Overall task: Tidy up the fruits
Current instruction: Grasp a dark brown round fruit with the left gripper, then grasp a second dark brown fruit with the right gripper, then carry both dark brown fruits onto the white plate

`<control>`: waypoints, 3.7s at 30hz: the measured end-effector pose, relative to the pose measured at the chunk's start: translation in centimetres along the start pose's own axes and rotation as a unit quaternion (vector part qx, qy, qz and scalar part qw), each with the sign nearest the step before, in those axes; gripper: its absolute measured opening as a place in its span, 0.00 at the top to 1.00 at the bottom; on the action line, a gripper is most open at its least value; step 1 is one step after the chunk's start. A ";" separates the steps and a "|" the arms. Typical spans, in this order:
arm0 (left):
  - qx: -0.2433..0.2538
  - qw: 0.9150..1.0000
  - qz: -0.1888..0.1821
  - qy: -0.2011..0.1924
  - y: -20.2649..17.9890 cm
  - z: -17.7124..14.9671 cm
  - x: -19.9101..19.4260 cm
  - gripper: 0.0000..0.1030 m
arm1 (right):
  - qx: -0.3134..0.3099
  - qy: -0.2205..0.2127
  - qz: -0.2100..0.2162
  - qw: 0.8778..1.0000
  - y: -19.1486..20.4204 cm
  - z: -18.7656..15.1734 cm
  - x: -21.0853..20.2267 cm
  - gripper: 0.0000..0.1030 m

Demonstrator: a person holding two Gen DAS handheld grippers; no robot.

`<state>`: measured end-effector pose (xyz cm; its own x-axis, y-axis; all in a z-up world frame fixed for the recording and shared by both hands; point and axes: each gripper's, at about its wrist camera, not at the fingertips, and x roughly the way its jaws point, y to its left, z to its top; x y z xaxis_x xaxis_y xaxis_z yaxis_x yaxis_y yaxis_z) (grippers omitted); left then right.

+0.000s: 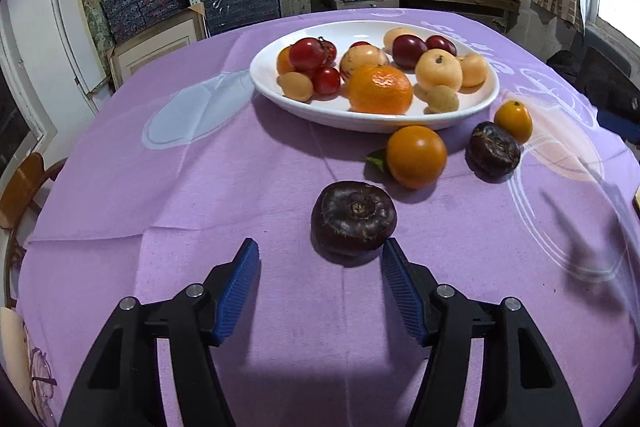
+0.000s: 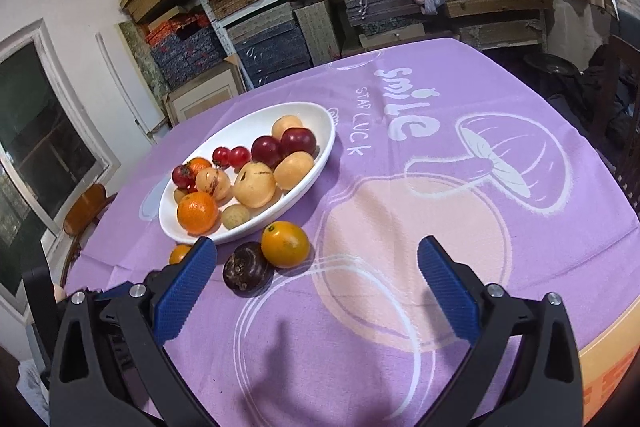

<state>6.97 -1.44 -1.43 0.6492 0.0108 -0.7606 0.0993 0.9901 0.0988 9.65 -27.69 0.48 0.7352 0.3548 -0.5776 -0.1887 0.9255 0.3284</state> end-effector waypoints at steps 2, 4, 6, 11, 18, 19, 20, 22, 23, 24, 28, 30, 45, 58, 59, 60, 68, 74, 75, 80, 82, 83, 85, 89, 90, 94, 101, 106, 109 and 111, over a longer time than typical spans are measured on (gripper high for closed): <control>-0.010 1.000 -0.013 0.000 0.5 0.3 0.2 0.38 | -0.032 0.003 -0.005 0.999 1.3 -0.5 0.3 0.04; -0.006 1.000 -0.025 0.011 0.4 0.7 0.9 0.37 | -0.057 0.004 -0.009 0.998 2.3 -0.9 0.4 0.04; -0.007 1.000 -0.028 0.008 0.1 1.0 1.0 0.38 | -0.073 0.005 -0.011 0.997 3.0 -1.1 0.5 0.04; -0.002 1.000 -0.026 0.001 -0.6 1.7 1.4 0.39 | -0.075 0.007 -0.012 0.997 3.0 -1.2 0.7 0.04; -0.021 0.999 -0.040 0.003 0.9 1.1 1.1 0.57 | -0.074 0.011 -0.008 0.997 2.8 -1.1 0.7 0.04; -0.028 0.999 -0.041 0.002 1.4 1.2 1.1 0.57 | -0.077 0.013 -0.008 0.997 2.9 -1.2 0.7 0.04; -0.034 0.999 -0.039 0.000 1.9 1.2 1.1 0.57 | -0.080 0.014 -0.008 0.997 3.1 -1.3 0.8 0.04; -0.042 0.999 -0.030 -0.003 3.0 1.2 1.1 0.57 | -0.087 0.019 -0.008 0.996 3.3 -1.5 1.1 0.04; -0.044 0.999 -0.025 -0.003 3.5 1.1 1.1 0.57 | -0.091 0.022 -0.008 0.996 3.5 -1.6 1.2 0.04; -0.048 0.999 -0.017 -0.001 4.3 1.0 1.1 0.57 | -0.096 0.027 -0.007 0.995 3.8 -1.8 1.5 0.04; -0.087 0.996 -0.018 0.004 6.8 0.4 0.9 0.57 | -0.130 0.047 0.003 0.990 5.7 -2.6 2.5 0.04; -0.088 0.996 -0.016 0.004 6.9 0.3 0.7 0.57 | -0.150 0.053 0.006 0.987 6.7 -2.8 3.0 0.04; -0.087 0.996 -0.024 0.006 7.2 0.2 0.6 0.56 | -0.107 0.118 0.003 0.987 6.3 -1.6 8.1 0.48; -0.083 0.996 -0.022 0.007 7.1 0.2 0.7 0.56 | -0.145 0.108 -0.013 0.983 8.3 -1.7 8.4 0.45; -0.084 0.996 -0.023 0.007 7.1 0.2 0.7 0.56 | -0.142 0.109 -0.015 0.984 8.2 -1.6 8.6 0.45; -0.084 0.996 -0.023 0.007 7.1 0.2 0.7 0.56 | -0.139 0.113 -0.014 0.984 8.1 -1.4 9.0 0.46; -0.084 0.996 -0.023 0.007 7.1 0.2 0.7 0.56 | -0.134 0.119 -0.026 0.983 7.5 -1.0 9.4 0.53; -0.081 0.997 -0.019 0.008 6.9 0.3 0.8 0.56 | -0.156 0.121 -0.044 0.979 8.0 -1.3 9.7 0.54; -0.080 0.997 -0.019 0.008 6.9 0.3 0.8 0.56 | -0.157 0.120 -0.044 0.979 8.0 -1.3 9.6 0.57; -0.077 0.997 -0.021 0.004 6.8 0.4 0.7 0.57 | -0.155 0.120 -0.038 0.980 7.8 -1.9 9.0 0.57; -0.074 0.997 -0.021 -0.004 6.7 0.4 0.4 0.57 | -0.151 0.119 -0.033 0.981 7.7 -2.1 8.6 0.57; -0.071 0.997 -0.018 -0.010 6.5 0.4 0.2 0.57 | -0.149 0.119 -0.030 0.981 7.6 -2.3 8.4 0.57; -0.056 0.998 -0.005 -0.030 5.8 0.4 -0.6 0.57 | -0.146 0.119 -0.024 0.982 7.5 -2.6 7.9 0.57; -0.025 0.998 0.008 -0.062 4.0 0.2 -2.0 0.57 | -0.145 0.112 -0.017 0.983 7.6 -3.2 6.7 0.57; -0.020 0.998 0.007 -0.063 3.6 0.2 -2.1 0.57 | -0.144 0.108 -0.015 0.983 7.6 -3.3 6.4 0.57; -0.012 0.997 0.014 -0.077 2.7 0.4 -2.7 0.57 | -0.134 0.083 -0.005 0.988 7.6 -2.8 4.4 0.57; -0.010 0.995 0.026 -0.096 2.2 2.3 -3.9 0.57 | -0.117 0.039 0.008 0.992 7.2 -0.4 1.1 0.57; 0.008 0.992 0.036 -0.118 1.0 5.6 -4.4 0.57 | -0.124 0.026 -0.001 0.992 7.5 2.7 0.9 0.57; 0.017 0.991 0.037 -0.128 0.2 8.1 -4.0 0.57 | -0.130 0.021 -0.007 0.991 7.9 4.9 1.8 0.57; 0.019 0.990 0.035 -0.133 -0.4 9.7 -3.5 0.57 | -0.134 0.019 -0.012 0.991 8.3 6.3 2.9 0.57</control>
<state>11.99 -3.21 7.39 0.8303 0.0381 -0.5559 0.0713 0.9822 0.1738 14.35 -19.82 6.20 0.7180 0.3328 -0.6114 -0.3419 0.9337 0.1068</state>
